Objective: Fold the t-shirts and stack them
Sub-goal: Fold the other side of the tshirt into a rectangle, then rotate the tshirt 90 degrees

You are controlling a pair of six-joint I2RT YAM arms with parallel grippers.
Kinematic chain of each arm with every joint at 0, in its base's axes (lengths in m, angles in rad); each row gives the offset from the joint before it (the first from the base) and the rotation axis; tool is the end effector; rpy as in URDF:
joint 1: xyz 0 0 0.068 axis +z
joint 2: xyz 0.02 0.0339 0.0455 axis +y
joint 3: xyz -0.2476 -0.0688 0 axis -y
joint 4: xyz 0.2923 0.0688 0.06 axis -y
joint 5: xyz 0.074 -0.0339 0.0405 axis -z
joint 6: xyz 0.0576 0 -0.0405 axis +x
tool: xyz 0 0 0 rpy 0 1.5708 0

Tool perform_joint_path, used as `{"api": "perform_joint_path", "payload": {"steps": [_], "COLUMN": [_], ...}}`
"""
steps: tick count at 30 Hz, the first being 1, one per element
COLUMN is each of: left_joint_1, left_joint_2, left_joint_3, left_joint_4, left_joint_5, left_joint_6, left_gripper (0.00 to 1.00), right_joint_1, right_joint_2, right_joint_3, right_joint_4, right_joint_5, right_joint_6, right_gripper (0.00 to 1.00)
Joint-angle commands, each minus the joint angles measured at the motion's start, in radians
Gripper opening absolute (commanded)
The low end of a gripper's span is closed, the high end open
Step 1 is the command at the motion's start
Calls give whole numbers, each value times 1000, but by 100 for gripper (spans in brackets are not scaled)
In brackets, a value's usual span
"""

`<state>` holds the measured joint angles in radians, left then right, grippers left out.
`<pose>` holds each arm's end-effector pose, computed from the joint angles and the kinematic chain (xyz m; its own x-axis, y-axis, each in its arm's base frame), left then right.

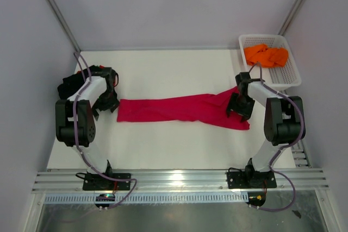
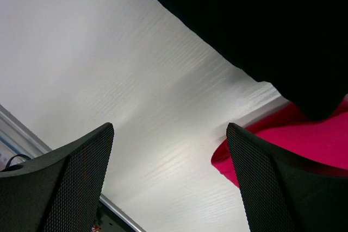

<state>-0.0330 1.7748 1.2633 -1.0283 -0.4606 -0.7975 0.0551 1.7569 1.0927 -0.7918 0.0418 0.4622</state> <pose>0.3590 0.0138 0.1397 -0.7091 -0.6180 -0.3396 -0.7039 0.6493 0.2881 0.3476 0.0168 0.0932 -0.9102 0.3960 -0.1210 0.3973 0.9176 0.0139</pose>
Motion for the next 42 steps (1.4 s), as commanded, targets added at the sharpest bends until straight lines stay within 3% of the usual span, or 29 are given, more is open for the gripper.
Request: {"api": "perform_joint_path", "payload": {"steps": [1,13,20,25,29,37,42], "left_joint_1": [5,7,5,5,5,5,5], "left_joint_2": [-28,-54,-127,-214,-290,-379,-429], "left_joint_3": [47,74,146,195,228,284,210], "left_joint_4": [-22,-12,-21,34,83,96,152], "left_joint_5": [-20,85,189,362,425,517,640], "left_joint_6": [24,20,35,60,75,74,20], "left_gripper": [87,86,86,86,87,88,89], "right_joint_1": [-12,3,49,283,386,577,669], "right_joint_2": [-57,-379,-510,-421,-331,-57,110], "right_joint_3": [3,16,50,58,90,262,354], "right_joint_4": [-30,40,143,232,341,362,397], "right_joint_5": [125,-26,-258,-272,-307,-289,-290], "right_joint_6": [-28,-82,-80,-47,36,50,66], "right_gripper": [68,68,69,69,69,69,69]}}
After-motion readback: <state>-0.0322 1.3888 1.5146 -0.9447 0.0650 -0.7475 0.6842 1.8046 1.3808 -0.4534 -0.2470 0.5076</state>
